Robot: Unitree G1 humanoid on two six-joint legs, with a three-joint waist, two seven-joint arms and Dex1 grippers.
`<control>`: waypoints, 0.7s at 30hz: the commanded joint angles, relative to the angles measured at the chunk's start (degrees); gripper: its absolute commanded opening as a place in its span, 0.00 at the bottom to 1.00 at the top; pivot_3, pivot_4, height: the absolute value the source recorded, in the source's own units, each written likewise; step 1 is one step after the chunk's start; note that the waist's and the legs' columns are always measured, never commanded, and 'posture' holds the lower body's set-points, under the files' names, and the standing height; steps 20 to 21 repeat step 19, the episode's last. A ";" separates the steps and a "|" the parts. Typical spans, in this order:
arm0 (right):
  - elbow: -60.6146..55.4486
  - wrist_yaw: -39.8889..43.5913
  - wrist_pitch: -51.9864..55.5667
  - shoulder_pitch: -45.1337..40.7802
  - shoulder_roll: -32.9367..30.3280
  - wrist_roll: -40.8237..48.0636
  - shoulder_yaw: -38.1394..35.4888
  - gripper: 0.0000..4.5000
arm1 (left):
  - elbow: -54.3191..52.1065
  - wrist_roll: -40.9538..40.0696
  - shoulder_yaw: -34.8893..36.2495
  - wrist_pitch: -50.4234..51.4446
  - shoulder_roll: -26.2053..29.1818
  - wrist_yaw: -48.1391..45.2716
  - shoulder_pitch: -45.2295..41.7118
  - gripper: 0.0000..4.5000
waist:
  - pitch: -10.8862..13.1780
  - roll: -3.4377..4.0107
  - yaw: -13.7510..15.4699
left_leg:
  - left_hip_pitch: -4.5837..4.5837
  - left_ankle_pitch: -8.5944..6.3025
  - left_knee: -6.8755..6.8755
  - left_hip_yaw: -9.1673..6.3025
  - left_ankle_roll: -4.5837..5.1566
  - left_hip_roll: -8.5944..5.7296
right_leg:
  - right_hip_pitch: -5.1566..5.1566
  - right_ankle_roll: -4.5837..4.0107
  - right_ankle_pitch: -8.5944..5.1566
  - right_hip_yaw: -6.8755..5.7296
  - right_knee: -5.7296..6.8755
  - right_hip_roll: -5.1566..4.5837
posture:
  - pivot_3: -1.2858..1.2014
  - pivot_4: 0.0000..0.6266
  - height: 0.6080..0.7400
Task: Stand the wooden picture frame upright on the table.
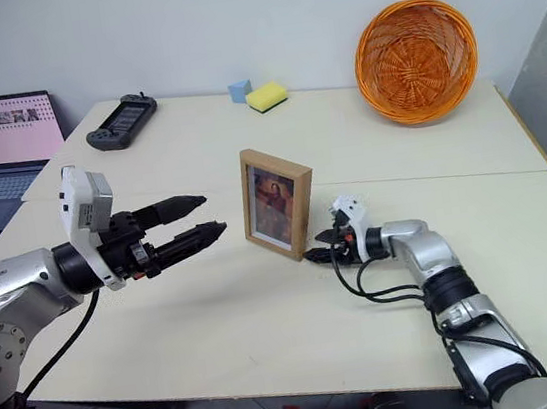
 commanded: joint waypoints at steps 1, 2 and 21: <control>-9.63 -0.07 4.81 2.17 -1.08 4.28 -2.85 0.64 | 0.74 -1.57 0.75 0.12 -0.31 -0.63 -1.42 0.54 | 0.01 0.00 -0.02 | -0.01 0.00 0.00 0.00 0.00 0.00 | -0.01 0.00 0.00 0.00 0.00 0.01 | 0.52 0.24 1.00; -11.43 -0.18 5.93 2.78 -1.22 5.05 -3.15 0.63 | 0.94 -1.47 0.58 0.09 -0.31 -0.70 -1.61 0.51 | 0.01 -0.01 -0.14 | -0.01 0.00 0.00 0.00 0.00 0.00 | -0.03 0.00 0.00 0.01 0.01 0.01 | 0.52 0.24 1.00; -19.21 -5.50 12.83 5.34 -0.26 8.29 -3.57 0.16 | 1.85 -1.56 -1.12 4.08 0.44 -0.73 -2.74 0.08 | 0.03 -0.01 -0.16 | -0.04 0.00 -0.05 0.02 0.00 0.03 | -0.08 0.00 -0.01 0.02 -0.04 0.04 | 0.52 0.24 1.00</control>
